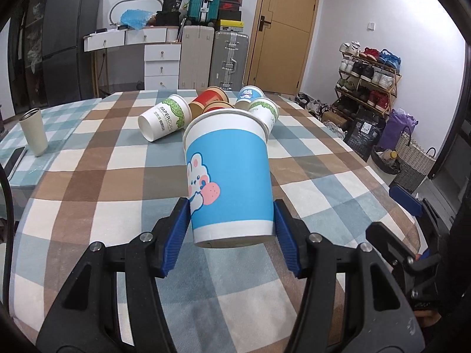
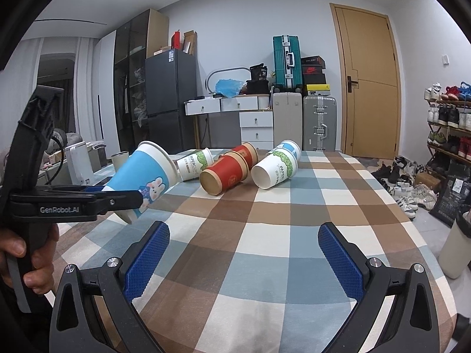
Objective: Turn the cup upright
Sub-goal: 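Shift the held blue cup on the table and open the left tool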
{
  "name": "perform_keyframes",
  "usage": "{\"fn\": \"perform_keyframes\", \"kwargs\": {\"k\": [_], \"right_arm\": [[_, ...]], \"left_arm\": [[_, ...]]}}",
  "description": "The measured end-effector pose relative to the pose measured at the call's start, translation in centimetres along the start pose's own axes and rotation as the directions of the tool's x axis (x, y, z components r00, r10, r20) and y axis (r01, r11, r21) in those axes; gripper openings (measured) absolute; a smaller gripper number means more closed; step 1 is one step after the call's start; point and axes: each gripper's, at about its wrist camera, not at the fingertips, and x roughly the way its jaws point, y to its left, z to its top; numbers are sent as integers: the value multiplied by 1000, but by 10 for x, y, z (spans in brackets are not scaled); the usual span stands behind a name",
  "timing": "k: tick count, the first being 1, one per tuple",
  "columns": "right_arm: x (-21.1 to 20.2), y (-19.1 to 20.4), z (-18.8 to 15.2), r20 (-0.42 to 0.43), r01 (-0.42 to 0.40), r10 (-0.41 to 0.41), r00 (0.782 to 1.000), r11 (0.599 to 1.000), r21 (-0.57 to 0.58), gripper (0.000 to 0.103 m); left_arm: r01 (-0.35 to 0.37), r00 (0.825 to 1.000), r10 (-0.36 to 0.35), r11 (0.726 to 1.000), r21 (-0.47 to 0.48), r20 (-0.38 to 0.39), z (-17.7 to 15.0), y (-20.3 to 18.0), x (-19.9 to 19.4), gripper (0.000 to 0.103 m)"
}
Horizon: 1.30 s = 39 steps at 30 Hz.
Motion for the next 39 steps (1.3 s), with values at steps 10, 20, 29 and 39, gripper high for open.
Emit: {"fn": "perform_keyframes", "kwargs": {"k": [10,20,29,39], "right_arm": [[-1,5,-2,-11,-10,10,1000,1000,-9,103],[-1,8,-4,-22,-11,11,1000,1000,-16,103],[0,8,-5,-24,-8,8,1000,1000,-17,103],[1,6,-6,-26,-8,7,1000,1000,-15,103]], "left_arm": [[21,1000,-21,1000,1,-14,-27,4,-28,54],[43,997,-42,999,24,-62,-56,-9,-31,54],[81,991,-77,996,27,-107,-72,-16,-24,55],[110,983,-107,994,18,-148,-75,-14,-9,57]]}}
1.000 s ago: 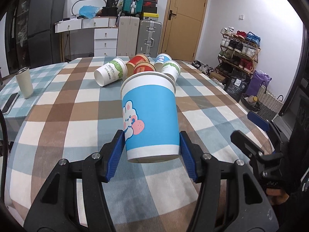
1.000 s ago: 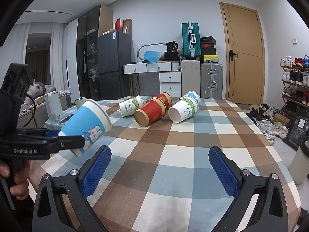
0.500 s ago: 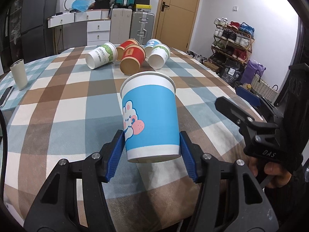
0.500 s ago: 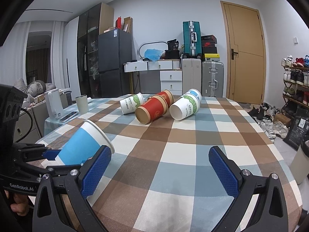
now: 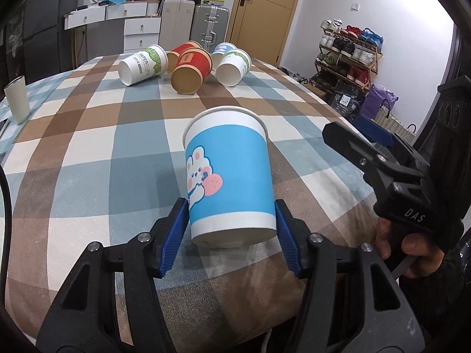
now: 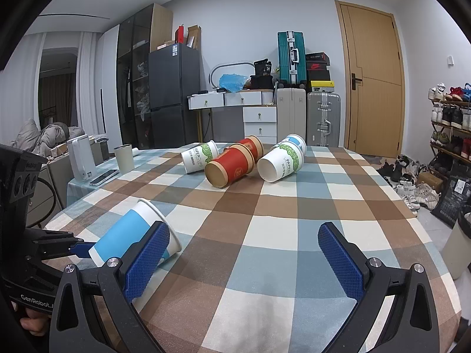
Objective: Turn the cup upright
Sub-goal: 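Shift the held blue cup on the table and open the left tool, then bring the right tool to the blue cup and grasp its body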
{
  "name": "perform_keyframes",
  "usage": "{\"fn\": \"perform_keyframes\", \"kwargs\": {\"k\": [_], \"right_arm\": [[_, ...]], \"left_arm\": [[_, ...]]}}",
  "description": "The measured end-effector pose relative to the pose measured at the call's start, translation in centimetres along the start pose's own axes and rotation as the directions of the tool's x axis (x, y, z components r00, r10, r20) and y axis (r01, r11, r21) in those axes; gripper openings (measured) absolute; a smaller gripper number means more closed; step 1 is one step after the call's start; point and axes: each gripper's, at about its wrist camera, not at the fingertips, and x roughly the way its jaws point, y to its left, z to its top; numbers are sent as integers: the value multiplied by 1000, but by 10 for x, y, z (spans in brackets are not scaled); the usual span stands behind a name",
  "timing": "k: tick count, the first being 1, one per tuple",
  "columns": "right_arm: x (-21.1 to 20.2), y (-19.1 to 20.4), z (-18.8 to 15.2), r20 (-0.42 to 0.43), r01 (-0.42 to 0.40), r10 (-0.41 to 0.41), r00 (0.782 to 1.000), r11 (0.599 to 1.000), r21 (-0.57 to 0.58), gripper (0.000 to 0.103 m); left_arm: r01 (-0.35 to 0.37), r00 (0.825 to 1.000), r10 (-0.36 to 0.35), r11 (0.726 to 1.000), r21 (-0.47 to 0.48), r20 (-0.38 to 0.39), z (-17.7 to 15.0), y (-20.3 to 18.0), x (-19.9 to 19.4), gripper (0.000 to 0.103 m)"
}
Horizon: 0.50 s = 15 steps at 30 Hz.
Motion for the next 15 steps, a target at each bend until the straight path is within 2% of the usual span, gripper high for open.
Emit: {"fn": "perform_keyframes", "kwargs": {"k": [3,5,12,15], "right_arm": [[0,-1,1,0,1,-1,1000,1000,1,103],[0,-1,1,-1,0,0,1000,1000,1,103],[-1,0,6,-23,-17,18,1000,1000,20,103],[0,4,10,-41,-28,30,999,999,28,103]], "left_arm": [[4,1000,-4,1000,6,4,0,-1,0,66],[3,1000,-3,1000,9,24,0,-1,-4,81],[7,996,-9,1000,18,86,2,5,-20,88],[-6,993,5,1000,8,118,4,11,-29,103]]}}
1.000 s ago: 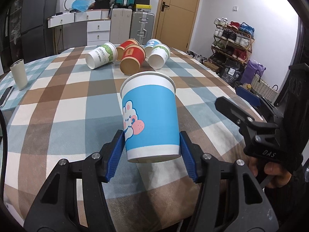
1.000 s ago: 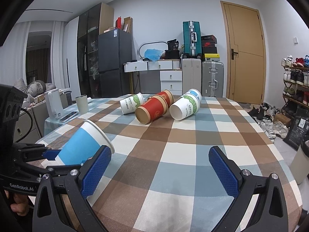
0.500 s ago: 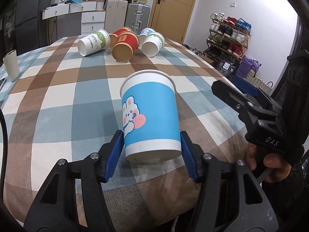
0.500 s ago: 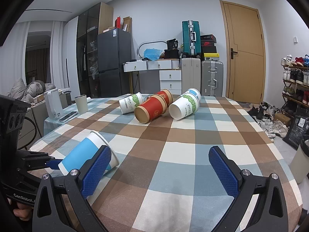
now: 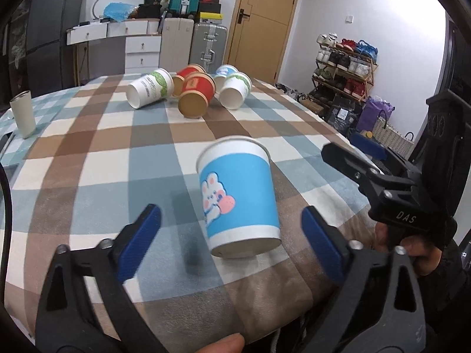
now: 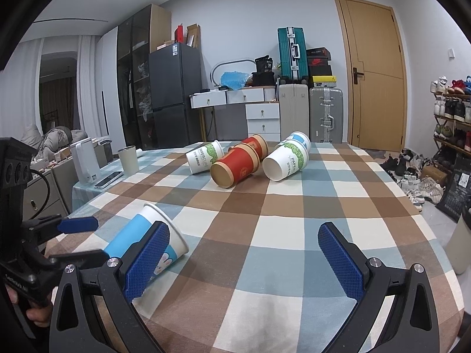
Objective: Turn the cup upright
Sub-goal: 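Bring the right tool to the blue cup and grasp its body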
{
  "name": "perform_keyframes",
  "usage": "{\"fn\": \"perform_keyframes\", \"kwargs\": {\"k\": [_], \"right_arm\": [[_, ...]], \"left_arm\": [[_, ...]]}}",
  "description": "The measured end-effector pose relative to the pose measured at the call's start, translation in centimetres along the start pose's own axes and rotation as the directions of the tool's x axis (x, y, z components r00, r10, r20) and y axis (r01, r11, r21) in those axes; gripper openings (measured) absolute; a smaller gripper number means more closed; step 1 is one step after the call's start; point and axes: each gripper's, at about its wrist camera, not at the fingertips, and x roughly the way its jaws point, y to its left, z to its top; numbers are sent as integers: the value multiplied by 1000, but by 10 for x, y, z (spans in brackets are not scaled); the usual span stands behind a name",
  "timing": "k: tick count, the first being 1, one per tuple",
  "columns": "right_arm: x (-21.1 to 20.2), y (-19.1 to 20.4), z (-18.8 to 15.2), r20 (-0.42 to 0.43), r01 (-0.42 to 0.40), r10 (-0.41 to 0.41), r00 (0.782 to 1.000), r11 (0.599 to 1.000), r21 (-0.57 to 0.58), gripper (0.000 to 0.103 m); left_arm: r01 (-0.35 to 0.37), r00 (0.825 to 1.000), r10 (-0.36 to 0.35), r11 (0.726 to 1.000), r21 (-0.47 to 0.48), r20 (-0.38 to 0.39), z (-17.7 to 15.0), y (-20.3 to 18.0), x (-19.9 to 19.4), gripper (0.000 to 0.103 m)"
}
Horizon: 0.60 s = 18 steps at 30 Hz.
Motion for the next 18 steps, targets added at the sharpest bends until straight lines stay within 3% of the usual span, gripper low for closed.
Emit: {"fn": "perform_keyframes", "kwargs": {"k": [9,18], "right_arm": [[14,7,7,-120,-65,76,990,993,96,103],[42,17,3,-253,-146,207,945,960,239,103]], "left_arm": [[-62,995,62,998,2,82,7,21,-21,103],[-110,990,112,994,-29,85,5,41,-19,103]]}}
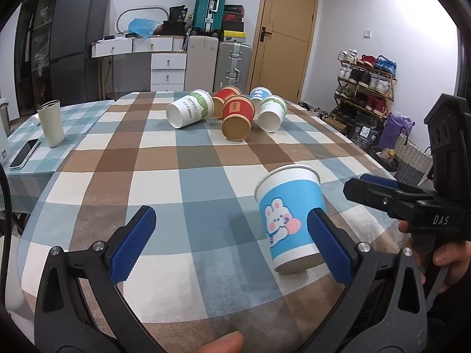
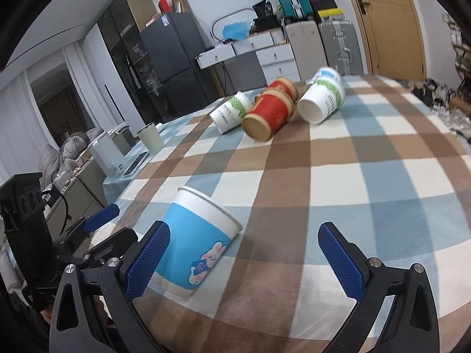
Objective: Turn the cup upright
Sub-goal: 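Bring the right tool to the blue cup and grasp its body, then rotate the blue cup with the right tool, opening up, and lower it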
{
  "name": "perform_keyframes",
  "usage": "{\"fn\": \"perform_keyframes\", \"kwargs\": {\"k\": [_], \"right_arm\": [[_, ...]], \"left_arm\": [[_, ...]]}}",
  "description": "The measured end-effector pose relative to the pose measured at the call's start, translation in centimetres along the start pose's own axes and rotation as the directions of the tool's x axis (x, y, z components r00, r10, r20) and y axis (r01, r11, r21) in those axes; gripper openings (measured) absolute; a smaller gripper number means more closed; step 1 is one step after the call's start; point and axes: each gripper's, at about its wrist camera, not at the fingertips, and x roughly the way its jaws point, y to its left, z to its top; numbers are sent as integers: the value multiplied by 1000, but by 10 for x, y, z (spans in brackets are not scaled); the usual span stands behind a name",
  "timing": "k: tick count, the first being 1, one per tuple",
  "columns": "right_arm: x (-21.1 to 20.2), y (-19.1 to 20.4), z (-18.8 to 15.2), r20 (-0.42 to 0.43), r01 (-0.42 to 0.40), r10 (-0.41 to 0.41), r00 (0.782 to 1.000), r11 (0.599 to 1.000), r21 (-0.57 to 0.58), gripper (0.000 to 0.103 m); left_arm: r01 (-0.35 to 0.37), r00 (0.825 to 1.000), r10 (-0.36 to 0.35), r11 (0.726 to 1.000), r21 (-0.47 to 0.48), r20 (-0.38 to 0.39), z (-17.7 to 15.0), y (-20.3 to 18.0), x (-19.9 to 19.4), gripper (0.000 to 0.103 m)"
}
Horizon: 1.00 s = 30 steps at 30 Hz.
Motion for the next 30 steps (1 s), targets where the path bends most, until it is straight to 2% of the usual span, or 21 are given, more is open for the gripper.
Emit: {"fn": "perform_keyframes", "kwargs": {"k": [5,12,19,25,30], "right_arm": [[11,5,2,-45,-44,45,998,998,35,103],[31,6,8,-139,-130,149,979,983,133,102],[46,2,14,-187,-176,220,957,958,225,91],[56,-6,15,-217,-199,268,939,935,293,75],[56,-8,14,-218,-218,291,932,927,305,70]], "left_arm": [[-26,1000,26,1000,-7,11,-1,9,-1,103],[-47,999,46,998,-34,-9,-5,22,3,103],[-51,999,51,998,-35,-6,-6,23,3,103],[-51,999,50,998,-34,-8,-6,24,4,103],[-50,999,50,998,-30,-12,-6,22,4,103]]}}
